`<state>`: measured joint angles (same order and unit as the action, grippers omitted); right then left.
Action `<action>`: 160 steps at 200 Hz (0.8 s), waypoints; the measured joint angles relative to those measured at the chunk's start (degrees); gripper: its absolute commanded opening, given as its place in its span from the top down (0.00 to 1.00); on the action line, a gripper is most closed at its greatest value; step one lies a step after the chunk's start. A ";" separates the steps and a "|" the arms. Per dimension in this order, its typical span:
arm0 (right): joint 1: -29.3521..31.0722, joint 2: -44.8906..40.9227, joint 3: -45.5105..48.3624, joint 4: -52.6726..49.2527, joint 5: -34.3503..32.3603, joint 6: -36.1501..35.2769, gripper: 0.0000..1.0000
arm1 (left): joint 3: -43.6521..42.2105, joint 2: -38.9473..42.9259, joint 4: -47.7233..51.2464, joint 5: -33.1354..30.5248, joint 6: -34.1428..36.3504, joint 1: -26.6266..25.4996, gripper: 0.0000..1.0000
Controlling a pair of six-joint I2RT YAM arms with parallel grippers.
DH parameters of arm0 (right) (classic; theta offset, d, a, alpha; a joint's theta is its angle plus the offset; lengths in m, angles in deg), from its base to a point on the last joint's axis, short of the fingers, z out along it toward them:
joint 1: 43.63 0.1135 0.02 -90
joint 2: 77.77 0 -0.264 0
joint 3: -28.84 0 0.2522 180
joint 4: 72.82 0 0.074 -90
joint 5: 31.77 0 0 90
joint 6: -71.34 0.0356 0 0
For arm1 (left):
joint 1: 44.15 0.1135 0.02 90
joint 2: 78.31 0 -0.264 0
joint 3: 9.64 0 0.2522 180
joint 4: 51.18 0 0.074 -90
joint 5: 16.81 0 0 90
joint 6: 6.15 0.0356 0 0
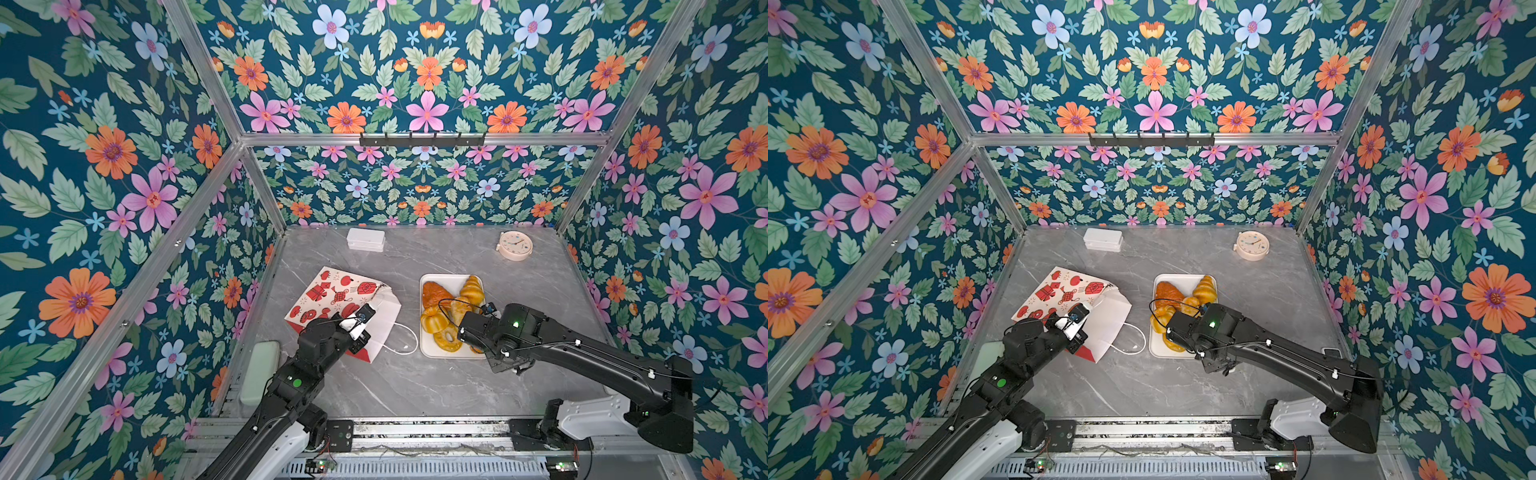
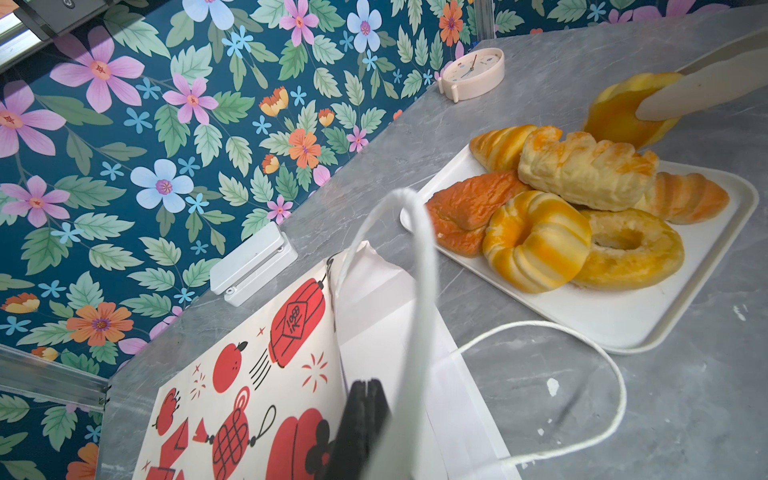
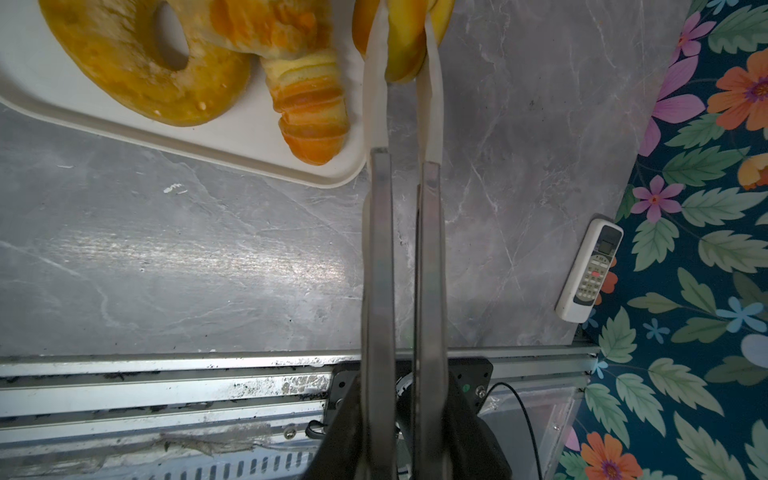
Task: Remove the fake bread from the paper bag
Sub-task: 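Carry the shell bread over the tray with the right-held tongs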
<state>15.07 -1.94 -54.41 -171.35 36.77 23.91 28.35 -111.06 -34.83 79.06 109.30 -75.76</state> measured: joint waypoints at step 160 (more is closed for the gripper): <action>5.03 3.63 6.49 4.74 -1.20 -0.98 0.67 | -0.11 -0.33 0.00 0.04 -0.50 0.00 1.00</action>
<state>20.09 1.69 -47.92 -166.61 35.57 22.92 28.24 -111.39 -34.83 79.10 108.80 -75.76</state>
